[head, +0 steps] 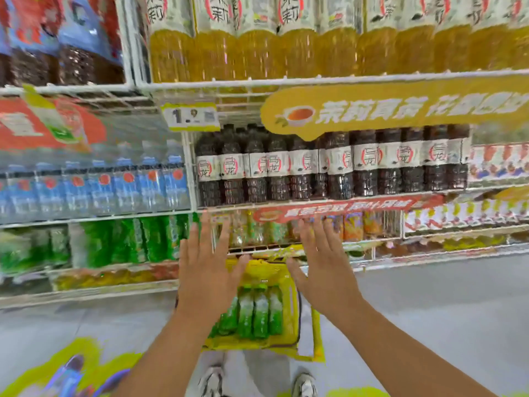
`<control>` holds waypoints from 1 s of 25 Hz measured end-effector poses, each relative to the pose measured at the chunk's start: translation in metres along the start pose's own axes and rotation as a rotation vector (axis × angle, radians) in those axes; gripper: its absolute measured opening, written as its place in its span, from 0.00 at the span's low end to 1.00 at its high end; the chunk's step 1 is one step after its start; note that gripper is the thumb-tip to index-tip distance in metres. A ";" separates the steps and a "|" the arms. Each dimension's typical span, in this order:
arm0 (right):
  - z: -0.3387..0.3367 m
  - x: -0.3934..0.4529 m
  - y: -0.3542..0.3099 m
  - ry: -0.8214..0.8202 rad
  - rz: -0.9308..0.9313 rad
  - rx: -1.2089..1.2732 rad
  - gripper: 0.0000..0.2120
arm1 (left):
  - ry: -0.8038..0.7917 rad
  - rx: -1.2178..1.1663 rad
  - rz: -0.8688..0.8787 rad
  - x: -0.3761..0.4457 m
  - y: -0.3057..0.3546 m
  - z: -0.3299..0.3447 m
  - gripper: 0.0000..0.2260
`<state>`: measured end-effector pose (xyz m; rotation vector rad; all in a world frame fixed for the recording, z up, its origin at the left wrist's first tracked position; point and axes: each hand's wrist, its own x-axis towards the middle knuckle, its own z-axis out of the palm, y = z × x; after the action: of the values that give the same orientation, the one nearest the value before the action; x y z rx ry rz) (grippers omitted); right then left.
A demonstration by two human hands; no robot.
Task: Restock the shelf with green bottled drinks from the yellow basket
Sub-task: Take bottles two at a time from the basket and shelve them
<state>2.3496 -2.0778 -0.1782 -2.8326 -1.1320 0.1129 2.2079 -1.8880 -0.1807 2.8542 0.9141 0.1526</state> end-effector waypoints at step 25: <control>0.470 0.021 -0.081 -0.492 0.244 0.418 0.40 | -0.539 -0.130 -0.234 -0.044 -0.132 0.456 0.36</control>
<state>2.2618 -1.9789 -0.6372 -2.5992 -0.6964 0.9826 2.1609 -1.8541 -0.6539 2.4417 1.0482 -0.5326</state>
